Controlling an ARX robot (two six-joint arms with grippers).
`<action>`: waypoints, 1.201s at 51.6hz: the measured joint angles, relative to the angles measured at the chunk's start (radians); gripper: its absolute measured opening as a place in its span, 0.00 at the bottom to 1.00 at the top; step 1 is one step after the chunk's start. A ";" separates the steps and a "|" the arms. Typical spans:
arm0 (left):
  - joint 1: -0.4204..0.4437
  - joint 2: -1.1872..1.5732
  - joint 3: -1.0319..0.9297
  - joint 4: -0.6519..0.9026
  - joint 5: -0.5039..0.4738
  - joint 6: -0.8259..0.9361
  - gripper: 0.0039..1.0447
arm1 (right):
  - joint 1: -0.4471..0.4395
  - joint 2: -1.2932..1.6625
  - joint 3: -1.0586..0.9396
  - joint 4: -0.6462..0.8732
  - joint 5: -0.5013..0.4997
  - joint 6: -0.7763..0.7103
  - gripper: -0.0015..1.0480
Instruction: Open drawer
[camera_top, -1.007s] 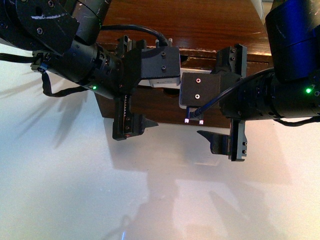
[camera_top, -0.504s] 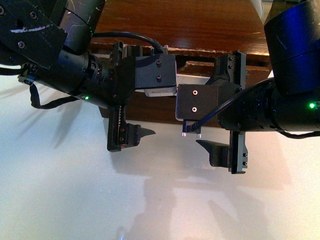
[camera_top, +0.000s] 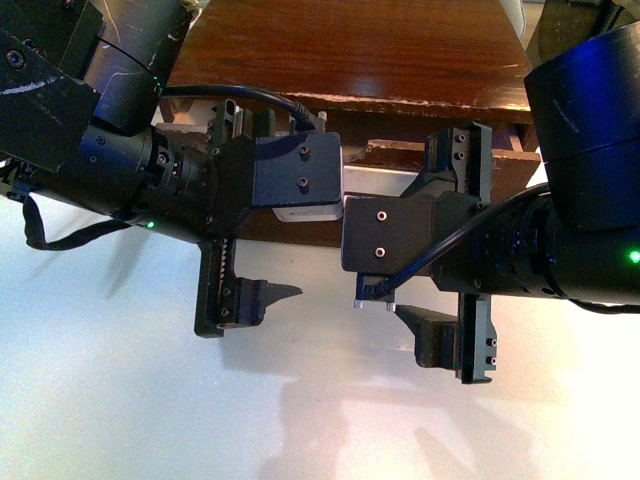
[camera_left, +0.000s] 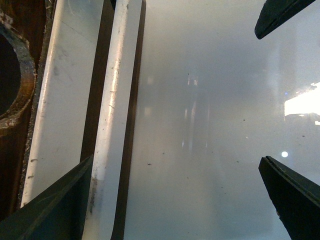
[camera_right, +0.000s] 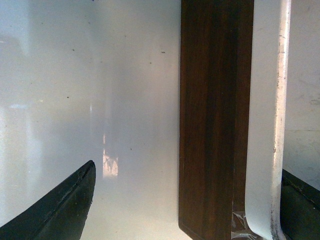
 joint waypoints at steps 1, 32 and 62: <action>0.000 -0.003 -0.003 -0.002 0.000 0.001 0.92 | 0.001 -0.002 -0.002 0.000 0.000 0.001 0.92; -0.005 -0.093 -0.128 -0.026 0.038 0.032 0.92 | 0.074 -0.092 -0.115 0.000 0.000 0.017 0.92; 0.005 -0.160 -0.179 -0.014 0.045 -0.001 0.92 | 0.095 -0.117 -0.134 0.028 0.017 0.017 0.92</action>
